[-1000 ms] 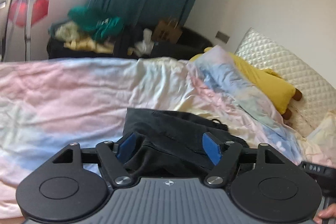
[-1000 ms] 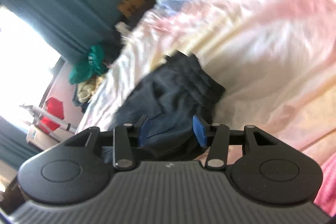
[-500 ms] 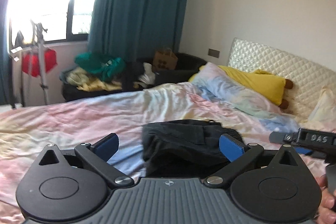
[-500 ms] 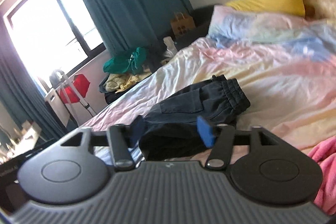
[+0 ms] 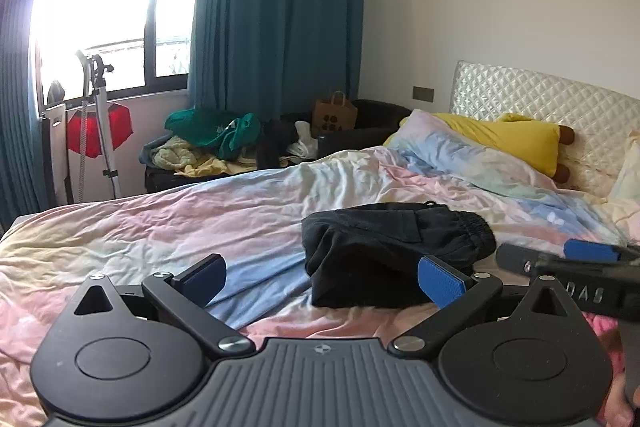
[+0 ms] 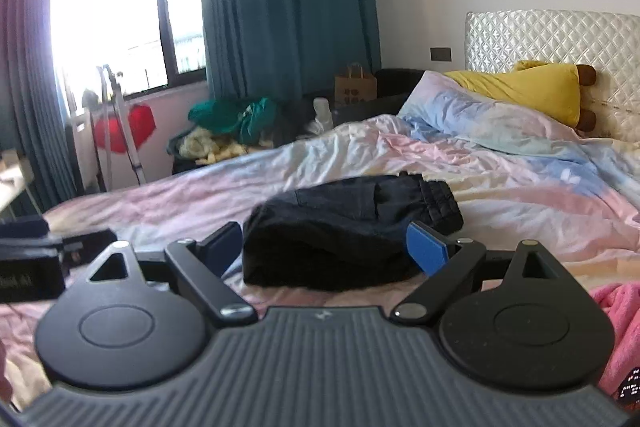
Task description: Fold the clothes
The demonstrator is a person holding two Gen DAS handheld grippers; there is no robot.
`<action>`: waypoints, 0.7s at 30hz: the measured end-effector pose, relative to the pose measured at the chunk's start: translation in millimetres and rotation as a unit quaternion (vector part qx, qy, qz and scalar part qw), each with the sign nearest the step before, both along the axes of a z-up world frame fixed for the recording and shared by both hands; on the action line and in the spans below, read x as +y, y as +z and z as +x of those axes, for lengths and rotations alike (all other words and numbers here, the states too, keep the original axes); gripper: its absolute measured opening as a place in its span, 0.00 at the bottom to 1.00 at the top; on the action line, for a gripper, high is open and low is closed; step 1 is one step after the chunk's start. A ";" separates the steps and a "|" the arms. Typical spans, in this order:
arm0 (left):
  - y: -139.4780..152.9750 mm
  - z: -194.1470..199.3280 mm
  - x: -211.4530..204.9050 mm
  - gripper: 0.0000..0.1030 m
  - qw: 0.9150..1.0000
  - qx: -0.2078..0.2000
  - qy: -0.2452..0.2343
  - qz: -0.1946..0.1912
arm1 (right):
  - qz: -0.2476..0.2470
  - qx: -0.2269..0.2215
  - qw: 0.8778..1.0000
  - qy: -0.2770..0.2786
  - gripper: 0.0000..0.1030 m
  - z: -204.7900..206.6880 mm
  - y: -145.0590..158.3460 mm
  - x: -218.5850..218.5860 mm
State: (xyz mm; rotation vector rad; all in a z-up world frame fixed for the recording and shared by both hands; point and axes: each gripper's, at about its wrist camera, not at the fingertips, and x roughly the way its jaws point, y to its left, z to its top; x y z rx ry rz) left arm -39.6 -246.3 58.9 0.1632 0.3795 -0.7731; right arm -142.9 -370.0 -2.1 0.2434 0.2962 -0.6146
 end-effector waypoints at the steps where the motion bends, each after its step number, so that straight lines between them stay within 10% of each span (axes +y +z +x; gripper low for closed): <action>1: -3.6 0.3 2.1 1.00 1.000 0.001 0.001 0.000 | -0.001 0.002 1.000 0.001 0.88 1.4 -4.0 2.8; 21: -42.3 20.3 15.3 1.00 0.999 0.018 0.022 0.017 | -0.039 0.016 0.998 -0.039 0.88 12.9 -36.3 20.4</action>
